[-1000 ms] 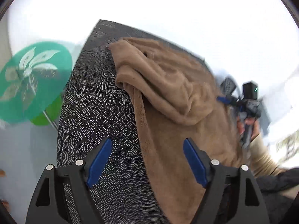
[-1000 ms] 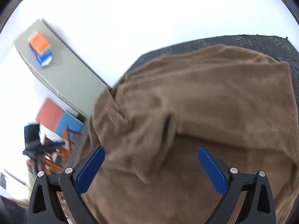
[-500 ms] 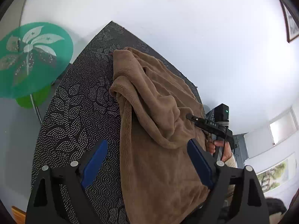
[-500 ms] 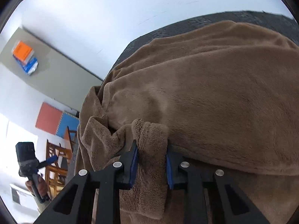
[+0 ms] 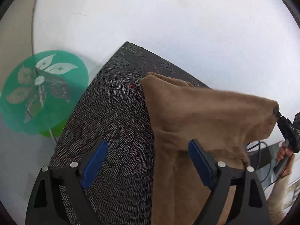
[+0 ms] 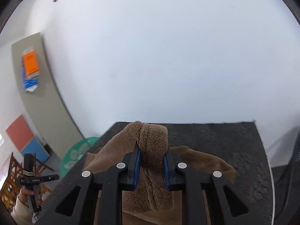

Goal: Fold clothes

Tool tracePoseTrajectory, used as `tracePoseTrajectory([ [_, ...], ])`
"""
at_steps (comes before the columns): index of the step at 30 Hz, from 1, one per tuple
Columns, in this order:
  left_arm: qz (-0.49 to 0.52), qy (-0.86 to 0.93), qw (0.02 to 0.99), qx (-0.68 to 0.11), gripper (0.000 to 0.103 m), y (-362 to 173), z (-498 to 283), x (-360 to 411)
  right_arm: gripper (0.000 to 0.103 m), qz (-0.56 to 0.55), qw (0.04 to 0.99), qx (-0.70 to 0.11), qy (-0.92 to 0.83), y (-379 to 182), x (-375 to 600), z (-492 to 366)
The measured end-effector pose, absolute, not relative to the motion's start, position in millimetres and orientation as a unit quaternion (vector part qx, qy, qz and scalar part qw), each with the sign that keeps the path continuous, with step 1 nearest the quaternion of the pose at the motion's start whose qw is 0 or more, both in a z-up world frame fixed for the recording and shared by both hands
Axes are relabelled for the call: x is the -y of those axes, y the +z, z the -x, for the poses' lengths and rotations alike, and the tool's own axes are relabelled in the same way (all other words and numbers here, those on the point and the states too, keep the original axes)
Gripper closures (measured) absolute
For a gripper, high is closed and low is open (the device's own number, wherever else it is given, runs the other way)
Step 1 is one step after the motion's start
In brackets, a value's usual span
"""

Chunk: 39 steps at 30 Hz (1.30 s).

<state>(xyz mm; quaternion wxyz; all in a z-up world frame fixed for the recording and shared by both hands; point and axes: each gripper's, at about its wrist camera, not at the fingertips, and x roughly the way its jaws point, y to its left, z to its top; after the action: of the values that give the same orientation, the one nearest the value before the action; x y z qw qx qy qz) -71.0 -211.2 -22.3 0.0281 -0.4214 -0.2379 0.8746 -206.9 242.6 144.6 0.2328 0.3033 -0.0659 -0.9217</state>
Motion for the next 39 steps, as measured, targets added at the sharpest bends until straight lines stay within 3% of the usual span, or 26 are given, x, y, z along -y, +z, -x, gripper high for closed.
tracePoseTrajectory([
  [8, 0.456, 0.879, 0.028, 0.136, 0.013, -38, 111, 164, 0.082, -0.432, 0.162, 0.074, -0.884, 22, -267, 243],
  [12, 0.470, 0.882, 0.015, 0.013, 0.013, -44, 118, 129, 0.082, -0.434, 0.160, 0.086, -0.882, 12, -271, 247],
  [16, 0.498, 0.867, 0.003, -0.018, 0.013, -67, 125, 121, 0.081, -0.419, 0.151, 0.081, -0.892, 23, -280, 246],
  [18, 0.503, 0.864, 0.000, 0.001, 0.007, -73, 127, 128, 0.071, -0.424, 0.134, 0.070, -0.893, 22, -285, 246],
  [20, 0.503, 0.864, -0.005, 0.020, 0.003, -78, 128, 138, 0.027, -0.429, 0.115, 0.058, -0.894, 20, -290, 247],
  [21, 0.503, 0.864, -0.005, 0.028, 0.002, -80, 127, 142, 0.025, -0.424, 0.103, 0.056, -0.898, 20, -294, 245],
  [25, 0.502, 0.863, -0.001, 0.055, 0.002, -77, 121, 152, 0.025, -0.392, 0.097, 0.057, -0.913, 32, -305, 229],
  [30, 0.465, 0.882, -0.003, 0.079, 0.001, -47, 113, 154, 0.025, -0.344, 0.160, -0.036, -0.924, 51, -262, 203],
  [34, 0.432, 0.895, 0.015, 0.106, 0.001, -25, 119, 148, 0.025, -0.363, 0.214, -0.095, -0.902, 34, -223, 201],
  [39, 0.457, 0.887, 0.021, 0.062, 0.001, -44, 147, 130, 0.025, -0.430, 0.212, -0.146, -0.866, -14, -205, 206],
])
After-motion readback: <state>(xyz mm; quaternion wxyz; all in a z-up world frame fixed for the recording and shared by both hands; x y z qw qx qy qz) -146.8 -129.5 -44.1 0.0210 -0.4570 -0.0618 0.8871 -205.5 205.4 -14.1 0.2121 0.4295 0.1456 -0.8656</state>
